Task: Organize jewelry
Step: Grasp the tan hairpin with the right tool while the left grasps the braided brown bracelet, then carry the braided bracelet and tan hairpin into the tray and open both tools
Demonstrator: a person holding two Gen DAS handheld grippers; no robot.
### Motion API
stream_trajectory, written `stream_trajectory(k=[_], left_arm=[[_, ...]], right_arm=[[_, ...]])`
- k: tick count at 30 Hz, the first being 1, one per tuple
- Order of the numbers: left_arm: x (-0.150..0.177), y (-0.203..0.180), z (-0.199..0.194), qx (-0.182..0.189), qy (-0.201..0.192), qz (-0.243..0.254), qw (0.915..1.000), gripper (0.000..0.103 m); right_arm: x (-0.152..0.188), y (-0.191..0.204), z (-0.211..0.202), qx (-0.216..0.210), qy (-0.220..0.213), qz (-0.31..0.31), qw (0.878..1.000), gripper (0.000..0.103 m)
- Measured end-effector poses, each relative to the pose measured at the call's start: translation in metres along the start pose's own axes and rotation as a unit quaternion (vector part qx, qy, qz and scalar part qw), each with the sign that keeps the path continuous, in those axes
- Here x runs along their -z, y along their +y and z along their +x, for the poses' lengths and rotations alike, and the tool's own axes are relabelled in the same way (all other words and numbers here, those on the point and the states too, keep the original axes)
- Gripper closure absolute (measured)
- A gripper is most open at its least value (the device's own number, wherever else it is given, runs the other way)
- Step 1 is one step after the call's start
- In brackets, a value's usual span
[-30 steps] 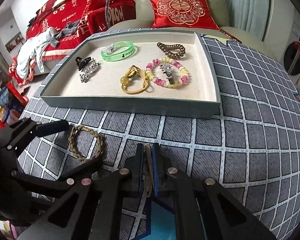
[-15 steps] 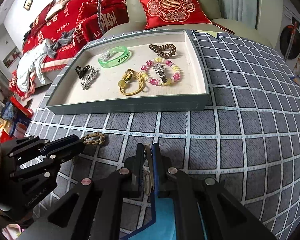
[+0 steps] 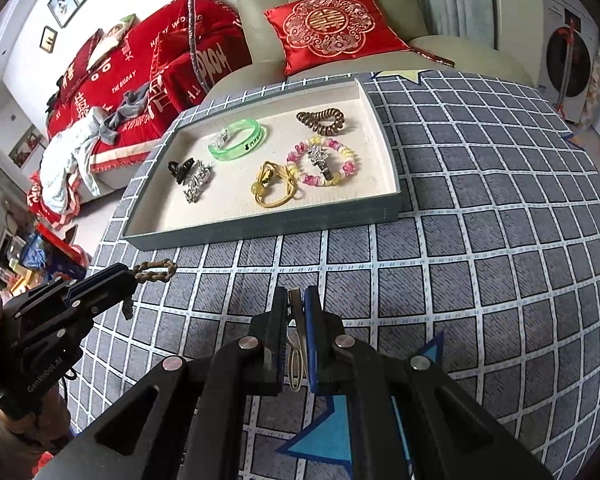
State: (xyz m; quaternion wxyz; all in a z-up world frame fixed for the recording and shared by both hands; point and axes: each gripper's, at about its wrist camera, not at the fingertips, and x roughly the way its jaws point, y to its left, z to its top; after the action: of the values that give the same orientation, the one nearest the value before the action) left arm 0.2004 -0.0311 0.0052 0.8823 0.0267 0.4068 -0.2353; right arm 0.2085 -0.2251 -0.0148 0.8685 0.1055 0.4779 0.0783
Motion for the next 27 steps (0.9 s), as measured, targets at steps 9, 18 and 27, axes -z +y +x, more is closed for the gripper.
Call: stream_trajectory(k=[9, 18, 27], left_arm=[[-0.008, 0.007, -0.003, -0.001, -0.013, -0.009, 0.9999, 0.078], [-0.016, 0.020, -0.006, -0.002, -0.028, -0.017, 0.9995, 0.078], [-0.022, 0.048, -0.007, -0.015, -0.039, -0.044, 0.9982, 0.078]], right_arm=[[-0.007, -0.001, -0.015, -0.005, -0.012, 0.020, 1.000, 0.094], [-0.022, 0.003, -0.023, -0.014, -0.023, 0.028, 0.999, 0.094], [-0.041, 0.006, -0.020, -0.034, -0.031, 0.041, 0.998, 0.094]])
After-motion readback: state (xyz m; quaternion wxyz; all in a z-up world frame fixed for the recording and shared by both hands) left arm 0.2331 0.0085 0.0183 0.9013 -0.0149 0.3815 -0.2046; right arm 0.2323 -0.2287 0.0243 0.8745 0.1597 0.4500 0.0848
